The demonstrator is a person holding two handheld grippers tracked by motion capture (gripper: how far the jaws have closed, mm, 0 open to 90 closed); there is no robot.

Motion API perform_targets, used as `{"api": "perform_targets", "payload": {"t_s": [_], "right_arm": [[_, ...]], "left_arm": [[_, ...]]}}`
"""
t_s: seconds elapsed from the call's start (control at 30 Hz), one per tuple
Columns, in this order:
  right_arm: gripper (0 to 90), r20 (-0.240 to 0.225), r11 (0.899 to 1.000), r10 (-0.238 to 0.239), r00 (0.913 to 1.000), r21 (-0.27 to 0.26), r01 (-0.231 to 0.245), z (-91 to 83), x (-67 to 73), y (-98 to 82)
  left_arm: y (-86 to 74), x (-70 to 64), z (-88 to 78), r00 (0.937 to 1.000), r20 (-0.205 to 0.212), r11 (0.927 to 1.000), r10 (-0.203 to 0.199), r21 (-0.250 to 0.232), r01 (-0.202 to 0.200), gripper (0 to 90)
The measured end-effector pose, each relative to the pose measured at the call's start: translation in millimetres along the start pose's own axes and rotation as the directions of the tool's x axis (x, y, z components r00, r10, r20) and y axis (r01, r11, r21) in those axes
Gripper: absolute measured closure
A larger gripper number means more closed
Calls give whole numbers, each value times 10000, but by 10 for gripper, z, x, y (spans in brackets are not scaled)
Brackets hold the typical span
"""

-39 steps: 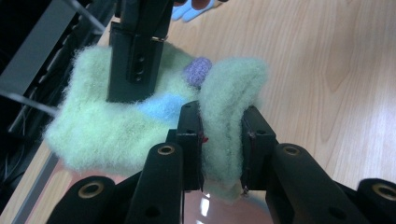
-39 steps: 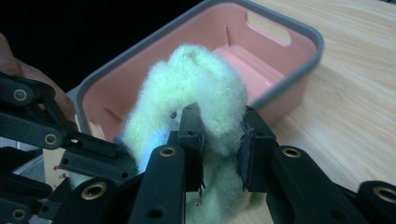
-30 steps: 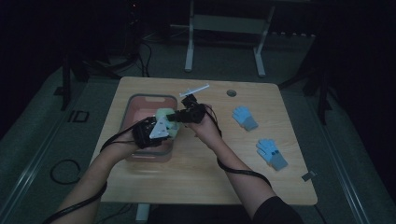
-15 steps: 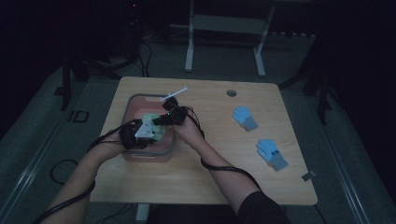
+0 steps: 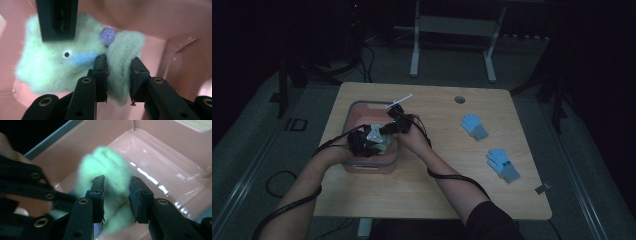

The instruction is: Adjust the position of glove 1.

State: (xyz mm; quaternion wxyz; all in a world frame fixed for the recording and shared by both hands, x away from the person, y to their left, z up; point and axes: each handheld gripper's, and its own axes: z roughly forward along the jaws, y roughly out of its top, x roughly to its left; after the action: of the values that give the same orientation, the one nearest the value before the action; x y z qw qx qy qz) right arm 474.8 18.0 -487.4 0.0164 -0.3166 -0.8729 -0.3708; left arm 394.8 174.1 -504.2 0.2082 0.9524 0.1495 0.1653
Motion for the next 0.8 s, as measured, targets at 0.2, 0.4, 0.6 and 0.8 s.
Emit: {"api": "perform_targets", "payload": {"t_s": [0.2,0.4,0.6,0.8], "right_arm": [[630,-199,9996,101,9998,-268,-106,-143,-30,-49],[624,-305,9991,-106,9995,-419,93,-291,-6,-132],[636,-332,9957,-536,9980,-778,509,-490,15,-271],[612,-177,9922,-907,9957,-870,889,-729,8,-392]], "left_arm": [[11,38,7,9986,50,9986,-528,82,527,575],[38,7,-90,9950,-302,9953,-954,-173,949,405],[87,-28,-305,9743,12,9667,-2251,-1248,2235,398],[222,-116,-422,9720,385,9484,-2318,-2131,2347,399]]}}
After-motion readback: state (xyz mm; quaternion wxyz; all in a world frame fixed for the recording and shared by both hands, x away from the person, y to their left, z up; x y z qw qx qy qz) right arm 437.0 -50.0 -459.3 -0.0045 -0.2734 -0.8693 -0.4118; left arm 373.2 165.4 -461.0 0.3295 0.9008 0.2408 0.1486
